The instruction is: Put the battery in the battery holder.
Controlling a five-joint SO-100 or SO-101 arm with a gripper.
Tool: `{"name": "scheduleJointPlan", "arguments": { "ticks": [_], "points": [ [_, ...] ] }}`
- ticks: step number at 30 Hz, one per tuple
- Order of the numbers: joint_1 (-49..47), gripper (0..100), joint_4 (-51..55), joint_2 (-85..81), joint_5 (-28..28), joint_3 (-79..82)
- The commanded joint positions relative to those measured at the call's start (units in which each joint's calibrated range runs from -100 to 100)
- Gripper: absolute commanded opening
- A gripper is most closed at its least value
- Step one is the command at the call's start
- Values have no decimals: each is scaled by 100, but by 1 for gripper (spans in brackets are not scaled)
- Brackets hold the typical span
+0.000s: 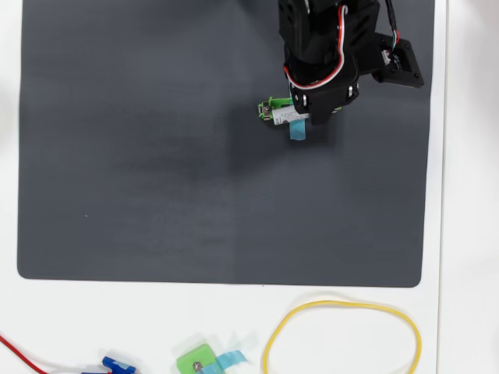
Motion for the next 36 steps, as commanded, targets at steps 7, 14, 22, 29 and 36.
{"name": "scheduleJointPlan", "arguments": {
  "ticks": [7, 14, 22, 29, 36],
  "points": [
    [7, 0, -127, 231, 16, -203],
    [-346, 0, -118, 231, -16, -203],
    [-305, 0, -118, 231, -26, -203],
    [-294, 0, -127, 316, -31, -291],
    [-284, 0, -127, 325, -31, -300]
  ]
}}
